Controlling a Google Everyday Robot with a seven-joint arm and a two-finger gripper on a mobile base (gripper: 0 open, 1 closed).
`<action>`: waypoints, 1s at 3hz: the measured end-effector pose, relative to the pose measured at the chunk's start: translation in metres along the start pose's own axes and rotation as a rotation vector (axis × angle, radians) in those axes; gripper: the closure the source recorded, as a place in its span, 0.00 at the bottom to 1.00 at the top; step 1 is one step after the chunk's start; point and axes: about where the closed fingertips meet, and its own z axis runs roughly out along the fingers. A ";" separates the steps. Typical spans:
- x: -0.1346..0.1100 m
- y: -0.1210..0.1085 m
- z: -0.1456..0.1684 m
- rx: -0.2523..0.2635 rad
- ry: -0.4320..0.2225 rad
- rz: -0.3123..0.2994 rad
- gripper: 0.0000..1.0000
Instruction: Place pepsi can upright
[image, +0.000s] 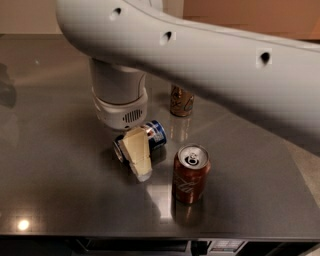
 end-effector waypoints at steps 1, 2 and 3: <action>0.002 -0.001 0.019 -0.045 0.019 0.001 0.00; 0.012 -0.005 0.032 -0.082 0.027 0.024 0.00; 0.021 -0.009 0.040 -0.109 0.027 0.050 0.18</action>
Offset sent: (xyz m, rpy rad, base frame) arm 0.0241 -0.0117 -0.0464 -0.1080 0.0977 -0.0506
